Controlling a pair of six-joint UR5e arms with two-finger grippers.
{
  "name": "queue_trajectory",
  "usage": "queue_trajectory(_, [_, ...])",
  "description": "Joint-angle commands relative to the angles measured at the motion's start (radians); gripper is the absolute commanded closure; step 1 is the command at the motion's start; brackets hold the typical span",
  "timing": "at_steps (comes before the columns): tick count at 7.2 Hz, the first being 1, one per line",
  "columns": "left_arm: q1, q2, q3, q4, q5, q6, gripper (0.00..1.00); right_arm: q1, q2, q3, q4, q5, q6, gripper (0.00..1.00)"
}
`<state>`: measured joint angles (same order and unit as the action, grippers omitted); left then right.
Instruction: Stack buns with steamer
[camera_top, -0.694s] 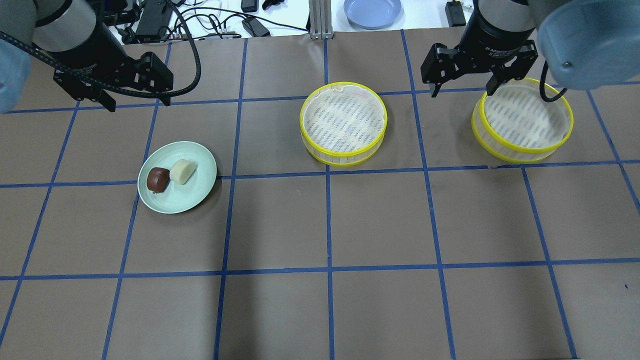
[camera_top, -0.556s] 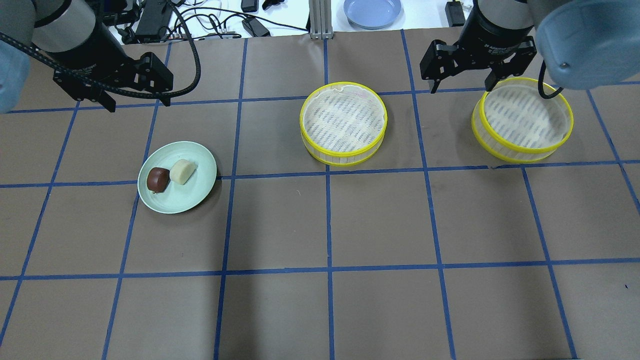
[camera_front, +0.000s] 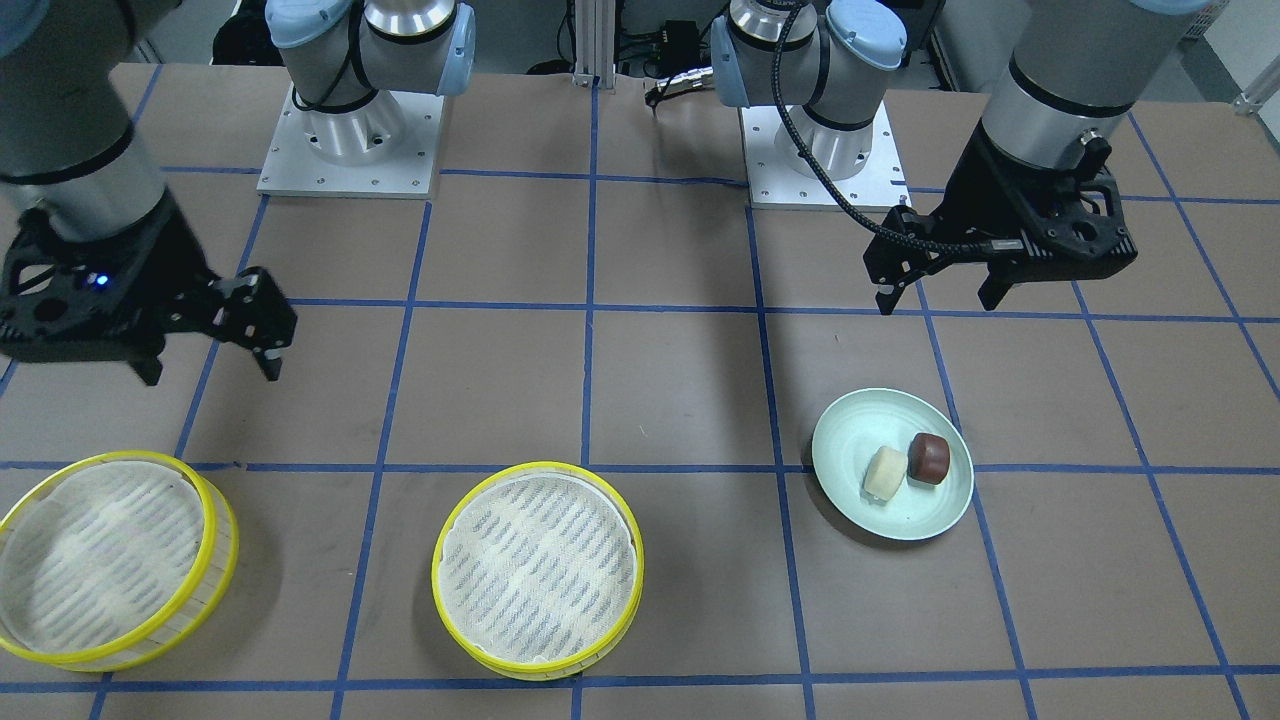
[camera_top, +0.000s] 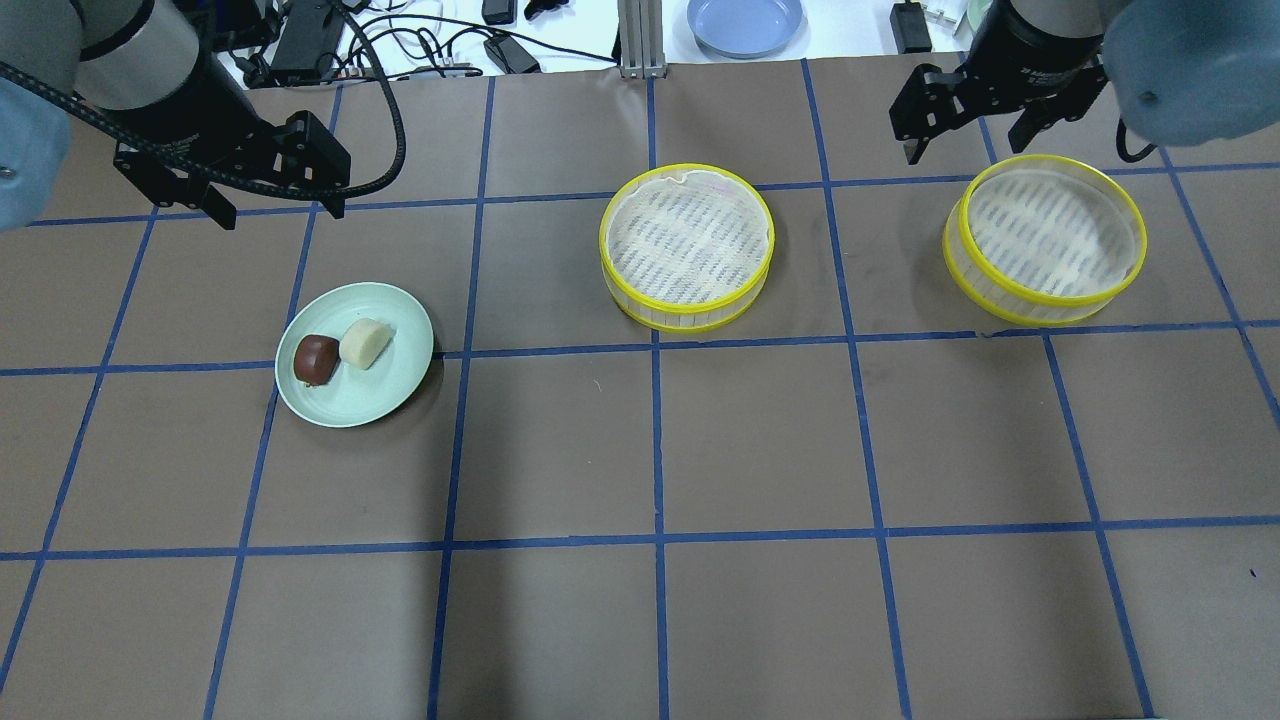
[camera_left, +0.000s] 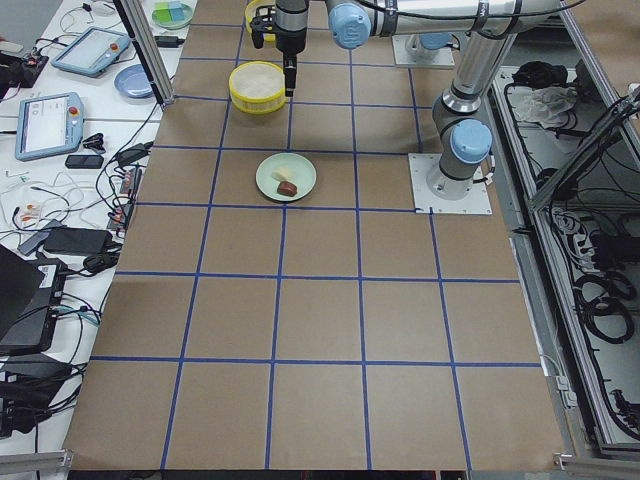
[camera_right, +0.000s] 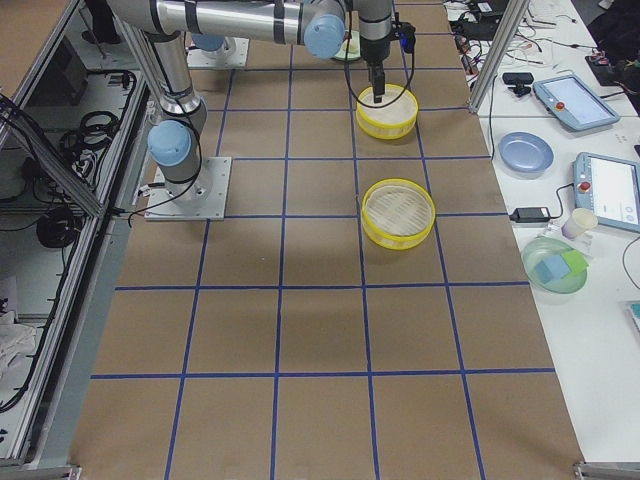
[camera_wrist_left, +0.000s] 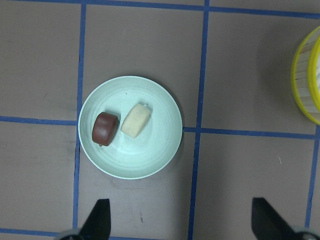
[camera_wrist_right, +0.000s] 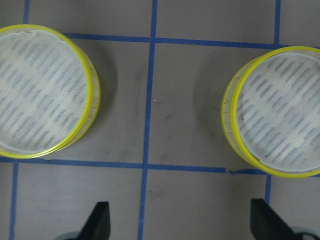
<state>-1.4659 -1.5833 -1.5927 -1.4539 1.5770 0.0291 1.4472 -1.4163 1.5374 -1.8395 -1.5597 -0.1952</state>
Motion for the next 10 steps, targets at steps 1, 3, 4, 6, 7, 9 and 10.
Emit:
queue_trajectory(1, [0.018, -0.029, -0.044, 0.015, 0.001, 0.046, 0.00, -0.161, 0.175, -0.087, -0.123, 0.021, -0.314, 0.00])
queue_trajectory(3, [0.068, -0.114, -0.117, 0.120, 0.002, 0.197, 0.00, -0.317, 0.334, -0.114, -0.218, 0.055, -0.415, 0.00])
queue_trajectory(4, [0.076, -0.170, -0.137, 0.188, 0.009, 0.303, 0.00, -0.347, 0.415, -0.115, -0.278, 0.078, -0.450, 0.00])
queue_trajectory(6, [0.117, -0.266, -0.144, 0.216, 0.003, 0.528, 0.00, -0.379, 0.488, -0.114, -0.352, 0.069, -0.519, 0.00])
queue_trajectory(7, [0.119, -0.308, -0.145, 0.266, 0.003, 0.569, 0.00, -0.381, 0.513, -0.114, -0.353, 0.070, -0.541, 0.00])
queue_trajectory(9, [0.119, -0.374, -0.151, 0.320, 0.003, 0.639, 0.00, -0.390, 0.514, -0.105, -0.348, 0.081, -0.570, 0.05])
queue_trajectory(10, [0.118, -0.404, -0.154, 0.326, 0.002, 0.644, 0.03, -0.390, 0.513, -0.111, -0.362, 0.122, -0.640, 0.25])
